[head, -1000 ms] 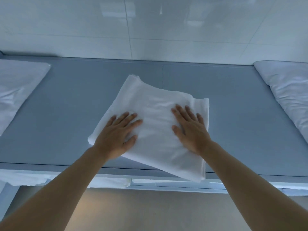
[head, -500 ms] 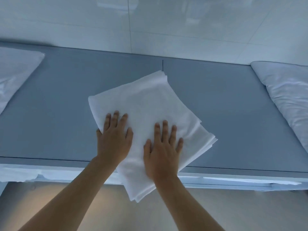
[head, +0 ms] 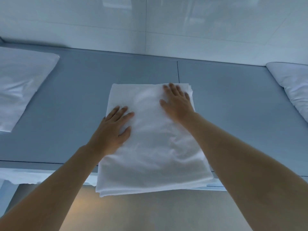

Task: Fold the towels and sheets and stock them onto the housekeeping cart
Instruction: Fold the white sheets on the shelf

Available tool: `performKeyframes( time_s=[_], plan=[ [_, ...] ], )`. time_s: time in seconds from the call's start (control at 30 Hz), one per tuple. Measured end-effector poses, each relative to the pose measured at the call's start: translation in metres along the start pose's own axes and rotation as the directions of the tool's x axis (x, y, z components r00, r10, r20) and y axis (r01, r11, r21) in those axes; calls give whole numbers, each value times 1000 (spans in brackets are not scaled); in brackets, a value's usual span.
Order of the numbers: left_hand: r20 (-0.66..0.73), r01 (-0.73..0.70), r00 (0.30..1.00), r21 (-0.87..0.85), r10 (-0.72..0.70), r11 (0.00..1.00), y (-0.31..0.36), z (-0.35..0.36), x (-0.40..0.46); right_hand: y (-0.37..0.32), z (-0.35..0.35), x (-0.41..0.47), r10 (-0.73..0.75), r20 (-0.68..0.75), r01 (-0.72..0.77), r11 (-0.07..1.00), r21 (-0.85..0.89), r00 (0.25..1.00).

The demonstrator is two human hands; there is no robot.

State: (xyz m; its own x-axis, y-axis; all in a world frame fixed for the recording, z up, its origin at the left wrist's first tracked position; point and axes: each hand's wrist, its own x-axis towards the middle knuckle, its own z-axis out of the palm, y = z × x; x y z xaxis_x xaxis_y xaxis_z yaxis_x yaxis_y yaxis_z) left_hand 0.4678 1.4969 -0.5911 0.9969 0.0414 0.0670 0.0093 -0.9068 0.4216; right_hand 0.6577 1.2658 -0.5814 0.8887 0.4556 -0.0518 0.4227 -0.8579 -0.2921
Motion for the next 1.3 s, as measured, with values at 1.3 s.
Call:
performKeyframes(
  time_s=[1.3],
  plan=[
    [-219,535,838,141,-500,833,-79,-43,-35,-126,60,-77,110,-78,-102,990,102,991]
  ],
)
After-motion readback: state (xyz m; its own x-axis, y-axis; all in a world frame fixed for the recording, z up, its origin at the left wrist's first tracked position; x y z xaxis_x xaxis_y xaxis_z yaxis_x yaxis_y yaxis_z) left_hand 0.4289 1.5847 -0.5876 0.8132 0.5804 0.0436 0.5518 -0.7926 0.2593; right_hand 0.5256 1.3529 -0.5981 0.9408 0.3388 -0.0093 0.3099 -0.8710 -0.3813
